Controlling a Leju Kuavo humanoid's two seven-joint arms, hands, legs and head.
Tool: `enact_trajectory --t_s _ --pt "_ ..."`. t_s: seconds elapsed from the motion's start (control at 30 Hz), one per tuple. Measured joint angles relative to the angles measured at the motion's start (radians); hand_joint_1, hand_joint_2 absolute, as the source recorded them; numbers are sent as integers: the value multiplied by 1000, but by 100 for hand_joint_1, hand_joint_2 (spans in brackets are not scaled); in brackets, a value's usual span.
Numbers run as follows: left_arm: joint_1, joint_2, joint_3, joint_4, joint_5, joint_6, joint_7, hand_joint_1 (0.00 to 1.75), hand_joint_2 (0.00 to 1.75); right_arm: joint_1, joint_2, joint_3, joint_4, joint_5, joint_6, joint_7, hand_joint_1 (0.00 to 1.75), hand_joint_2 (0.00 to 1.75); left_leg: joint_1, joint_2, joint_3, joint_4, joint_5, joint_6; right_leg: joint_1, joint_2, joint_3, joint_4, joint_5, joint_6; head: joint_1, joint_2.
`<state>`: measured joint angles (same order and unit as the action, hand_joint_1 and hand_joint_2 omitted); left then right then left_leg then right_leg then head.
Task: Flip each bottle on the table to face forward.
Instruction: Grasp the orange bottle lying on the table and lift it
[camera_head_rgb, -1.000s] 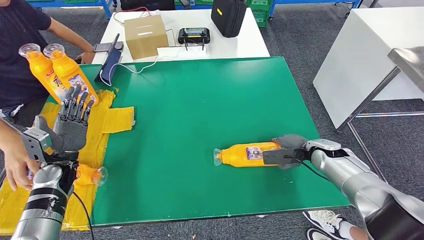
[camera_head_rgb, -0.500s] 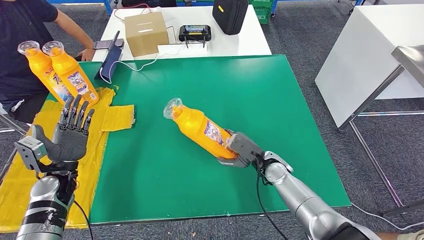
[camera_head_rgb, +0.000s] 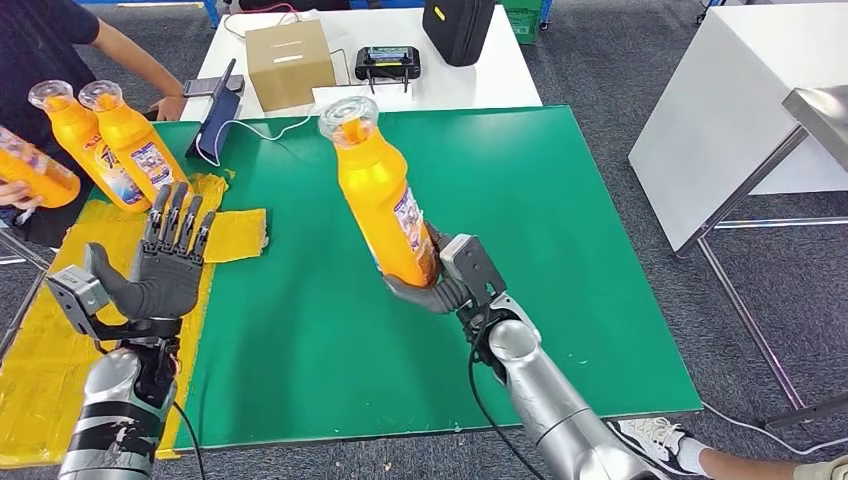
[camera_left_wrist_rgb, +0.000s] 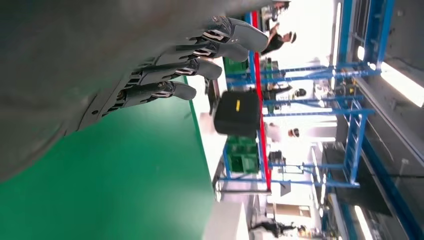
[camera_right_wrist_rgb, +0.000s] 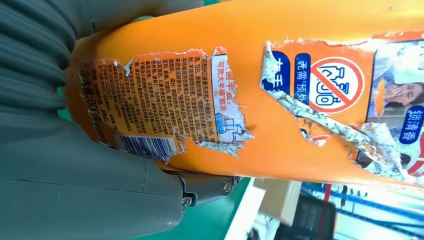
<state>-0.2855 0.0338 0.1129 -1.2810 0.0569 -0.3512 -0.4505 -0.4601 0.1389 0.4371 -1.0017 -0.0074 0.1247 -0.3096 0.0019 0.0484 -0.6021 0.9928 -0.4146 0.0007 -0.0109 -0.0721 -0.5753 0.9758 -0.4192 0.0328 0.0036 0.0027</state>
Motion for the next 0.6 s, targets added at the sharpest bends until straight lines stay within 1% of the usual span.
enact_trajectory --t_s 0.13,0.27,0.6 --pt "0 -10 -32 -3 13 -13 14 0 175 -3 40 4 14 9 2 2 175 175 0 0 0 0 0 0 0 0 0 0 0 0 0 0" --pt "-1 -20 -69 -3 20 -31 10 0 175 -15 73 17 57 8 13 4 175 175 0 0 0 0 0 0 0 0 0 0 0 0 0 0" --pt "2 -46 -167 -3 5 -37 5 0 175 -28 107 78 129 30 38 -2 175 175 0 0 -1 0 0 0 0 0 0 0 0 0 0 0"
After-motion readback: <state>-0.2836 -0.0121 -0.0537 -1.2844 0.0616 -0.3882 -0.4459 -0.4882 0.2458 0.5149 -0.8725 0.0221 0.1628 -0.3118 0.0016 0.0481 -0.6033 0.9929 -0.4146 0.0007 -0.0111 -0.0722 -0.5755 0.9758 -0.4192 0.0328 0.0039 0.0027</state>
